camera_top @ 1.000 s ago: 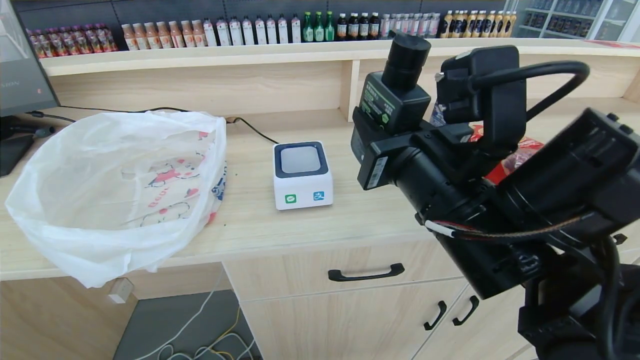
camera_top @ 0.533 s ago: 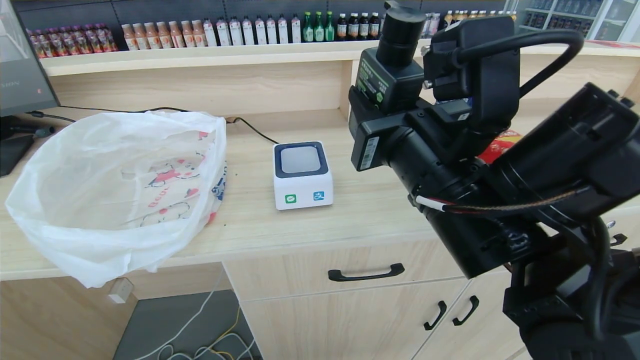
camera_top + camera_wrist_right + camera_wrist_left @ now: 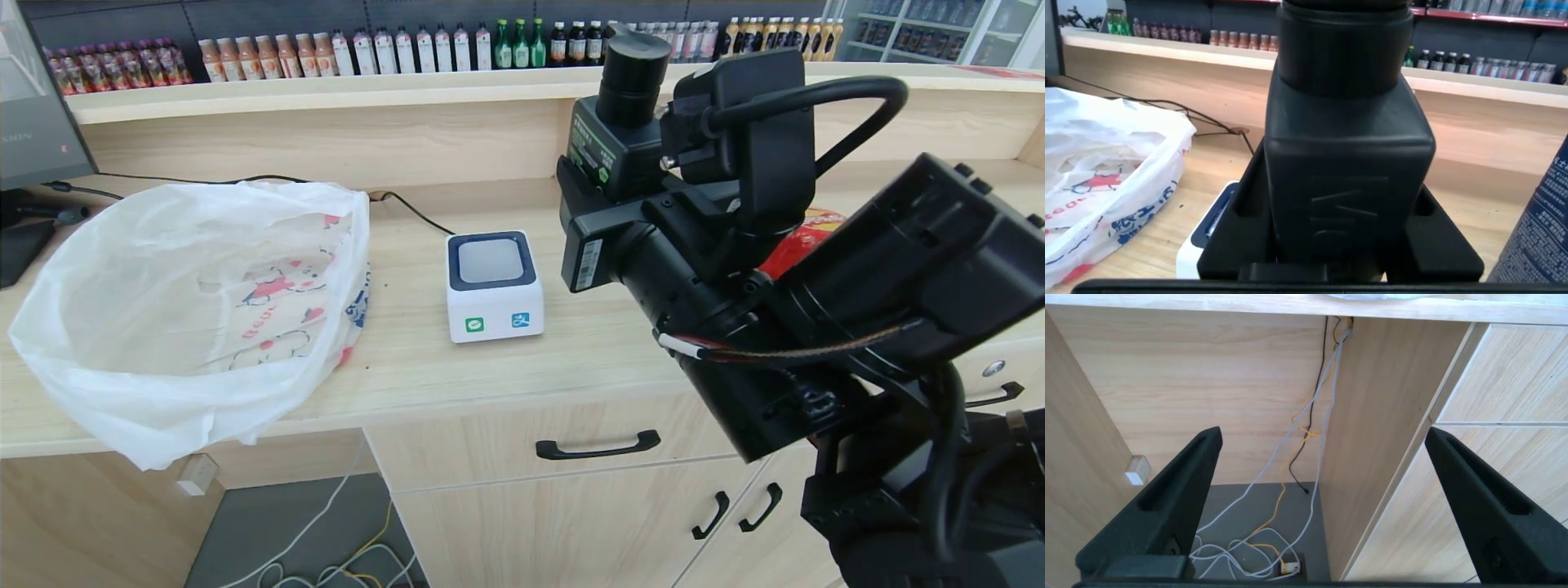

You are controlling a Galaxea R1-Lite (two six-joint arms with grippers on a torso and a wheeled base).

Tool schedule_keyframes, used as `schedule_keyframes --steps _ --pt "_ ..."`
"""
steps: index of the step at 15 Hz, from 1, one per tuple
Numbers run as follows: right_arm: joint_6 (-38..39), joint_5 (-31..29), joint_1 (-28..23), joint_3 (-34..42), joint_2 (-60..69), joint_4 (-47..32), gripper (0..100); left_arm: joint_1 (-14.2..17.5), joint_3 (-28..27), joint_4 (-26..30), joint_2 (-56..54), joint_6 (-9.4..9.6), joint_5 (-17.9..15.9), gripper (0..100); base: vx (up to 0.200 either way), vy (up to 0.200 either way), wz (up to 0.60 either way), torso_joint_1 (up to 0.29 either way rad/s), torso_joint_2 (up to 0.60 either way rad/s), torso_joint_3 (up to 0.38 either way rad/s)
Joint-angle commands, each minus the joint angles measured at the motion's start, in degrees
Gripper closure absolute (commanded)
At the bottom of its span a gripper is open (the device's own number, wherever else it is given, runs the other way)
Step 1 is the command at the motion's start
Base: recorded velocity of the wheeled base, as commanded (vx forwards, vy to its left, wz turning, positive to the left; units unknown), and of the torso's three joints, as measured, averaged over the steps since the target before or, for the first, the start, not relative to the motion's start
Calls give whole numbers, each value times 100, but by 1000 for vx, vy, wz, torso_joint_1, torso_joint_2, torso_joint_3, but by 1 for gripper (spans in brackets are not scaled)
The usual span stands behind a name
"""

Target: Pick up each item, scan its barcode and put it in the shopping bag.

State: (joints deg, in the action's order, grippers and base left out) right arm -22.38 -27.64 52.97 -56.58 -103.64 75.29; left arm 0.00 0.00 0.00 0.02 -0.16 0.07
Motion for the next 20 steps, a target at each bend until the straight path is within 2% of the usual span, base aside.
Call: schedule_keyframes --steps 1,16,20 --pt "67 4 21 24 -51 3 100 -9 0 0 -2 -2 1 0 0 0 0 0 0 0" --pt "480 4 179 15 2 100 100 0 0 0 -2 -11 1 0 0 0 0 0 0 0" --pt "480 -5 179 15 11 100 100 0 0 9 -2 -2 1 0 0 200 0 2 1 4"
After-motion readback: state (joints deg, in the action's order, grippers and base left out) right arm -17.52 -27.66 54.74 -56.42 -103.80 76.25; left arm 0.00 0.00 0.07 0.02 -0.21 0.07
